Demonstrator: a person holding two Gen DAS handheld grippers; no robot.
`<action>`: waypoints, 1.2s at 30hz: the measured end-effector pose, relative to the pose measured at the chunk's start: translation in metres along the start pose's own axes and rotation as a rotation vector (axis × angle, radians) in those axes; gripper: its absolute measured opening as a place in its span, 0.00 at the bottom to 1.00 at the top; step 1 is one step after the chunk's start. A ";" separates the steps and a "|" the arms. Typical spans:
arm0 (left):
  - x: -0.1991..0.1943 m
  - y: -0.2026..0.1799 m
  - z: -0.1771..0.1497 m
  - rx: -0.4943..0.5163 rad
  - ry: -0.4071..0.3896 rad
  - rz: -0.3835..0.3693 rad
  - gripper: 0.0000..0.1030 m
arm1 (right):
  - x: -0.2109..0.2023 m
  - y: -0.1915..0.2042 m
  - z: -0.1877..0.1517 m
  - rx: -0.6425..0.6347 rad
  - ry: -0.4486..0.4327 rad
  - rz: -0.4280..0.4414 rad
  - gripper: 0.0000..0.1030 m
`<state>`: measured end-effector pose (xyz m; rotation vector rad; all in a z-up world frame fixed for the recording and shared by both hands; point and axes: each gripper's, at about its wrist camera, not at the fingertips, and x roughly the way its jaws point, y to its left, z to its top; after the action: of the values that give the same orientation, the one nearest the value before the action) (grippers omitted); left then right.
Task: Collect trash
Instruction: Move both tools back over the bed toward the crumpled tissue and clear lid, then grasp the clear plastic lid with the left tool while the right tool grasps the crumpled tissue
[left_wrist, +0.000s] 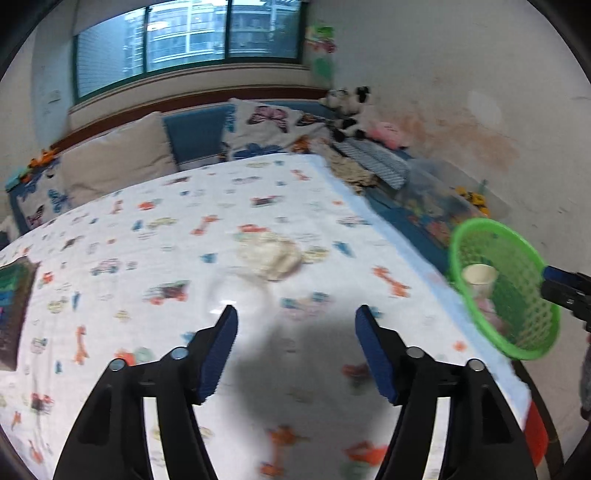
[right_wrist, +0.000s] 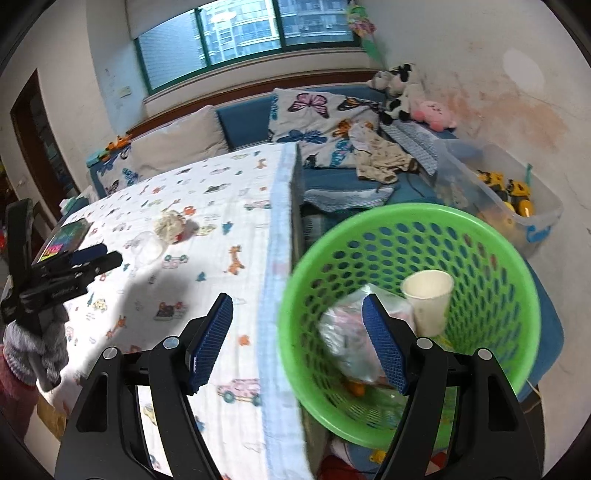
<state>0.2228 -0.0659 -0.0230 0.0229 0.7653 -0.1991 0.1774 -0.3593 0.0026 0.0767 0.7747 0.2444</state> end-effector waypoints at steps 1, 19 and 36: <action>0.004 0.005 0.001 -0.006 0.004 0.012 0.64 | 0.002 0.003 0.001 -0.004 0.001 0.004 0.71; 0.079 0.043 0.005 -0.024 0.116 0.021 0.69 | 0.067 0.055 0.034 -0.082 0.061 0.081 0.71; 0.064 0.063 0.000 -0.051 0.076 0.018 0.54 | 0.127 0.098 0.054 -0.143 0.110 0.157 0.71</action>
<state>0.2797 -0.0148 -0.0705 -0.0111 0.8455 -0.1625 0.2836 -0.2320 -0.0302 -0.0112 0.8598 0.4550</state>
